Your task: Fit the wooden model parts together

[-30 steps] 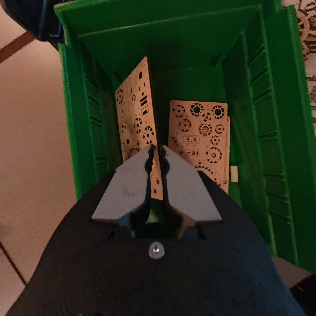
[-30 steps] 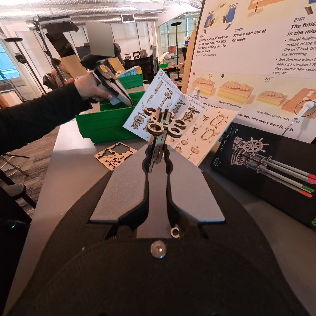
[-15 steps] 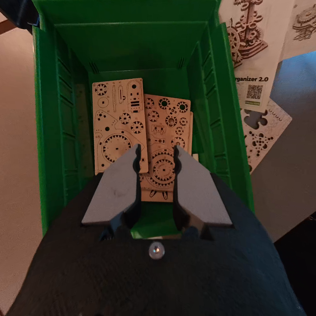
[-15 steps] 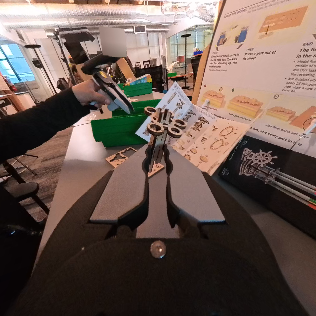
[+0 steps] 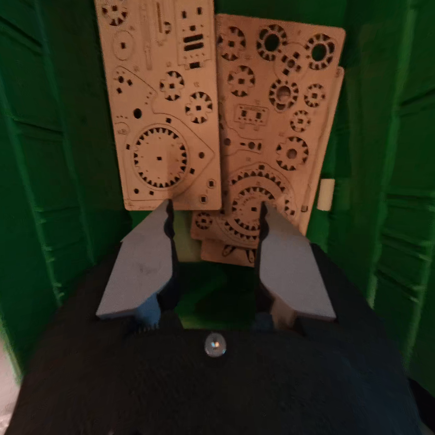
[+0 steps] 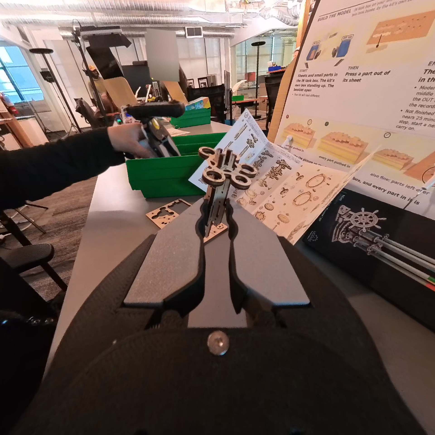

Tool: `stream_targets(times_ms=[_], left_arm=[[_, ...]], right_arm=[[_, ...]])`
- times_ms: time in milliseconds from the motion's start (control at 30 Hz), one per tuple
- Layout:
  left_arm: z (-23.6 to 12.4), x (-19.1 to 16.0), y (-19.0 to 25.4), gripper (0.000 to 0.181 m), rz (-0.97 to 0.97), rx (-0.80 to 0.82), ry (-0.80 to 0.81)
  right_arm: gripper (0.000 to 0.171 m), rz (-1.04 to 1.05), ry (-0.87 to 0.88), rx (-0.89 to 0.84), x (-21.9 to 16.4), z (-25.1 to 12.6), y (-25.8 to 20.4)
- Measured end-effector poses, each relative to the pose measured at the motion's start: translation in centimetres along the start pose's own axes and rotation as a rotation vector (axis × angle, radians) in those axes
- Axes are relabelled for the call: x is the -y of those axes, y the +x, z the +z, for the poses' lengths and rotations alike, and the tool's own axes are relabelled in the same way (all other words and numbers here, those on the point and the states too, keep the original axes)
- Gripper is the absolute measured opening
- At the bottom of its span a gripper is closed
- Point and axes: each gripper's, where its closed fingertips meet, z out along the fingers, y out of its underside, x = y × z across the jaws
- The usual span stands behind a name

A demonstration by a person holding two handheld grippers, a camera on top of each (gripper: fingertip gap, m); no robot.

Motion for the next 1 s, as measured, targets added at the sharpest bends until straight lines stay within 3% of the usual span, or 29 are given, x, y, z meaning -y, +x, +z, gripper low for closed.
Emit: stream_targets(times_ms=[200,367,500,533,600,733,800,867,1000], left_arm=[[-2.5,2.3,-0.1,0.069,-0.057,0.027,0.119],[-6.0,2.6,4.9,0.077,-0.079,-0.094,0.199],[-7.0,1.1,6.4,0.049,-0.085,-0.012,0.159],[-7.6,1.0,6.4,0.05,-0.086,0.011,0.169],[-9.6,1.4,6.1,0.069,-0.126,0.019,0.22],[-13.8,3.1,7.2,0.087,-0.189,-0.028,0.359],[-13.0,3.7,9.3,0.088,-0.184,-0.07,0.342],[-10.1,2.9,10.2,0.086,-0.155,-0.019,0.223],[-6.2,2.4,8.6,0.056,-0.16,0.119,0.11]], right_arm=[[0.012,-0.047,-0.049,0.002,-0.5,-0.2,0.8],[0.011,-0.02,-0.047,0.037,-0.2,-1.4,1.8],[0.011,-0.066,-0.073,0.043,-0.2,-2.8,2.6],[0.011,-0.082,-0.079,0.044,-0.1,-3.1,2.8],[0.012,-0.108,-0.084,0.05,0.1,-3.9,3.0],[0.012,-0.117,-0.092,0.065,-0.2,-5.4,3.4],[0.011,-0.118,-0.113,0.071,-0.9,-5.9,3.3],[0.012,-0.131,-0.137,0.06,-1.5,-6.2,3.3],[0.011,-0.133,-0.203,0.025,-2.9,-6.3,3.7]])
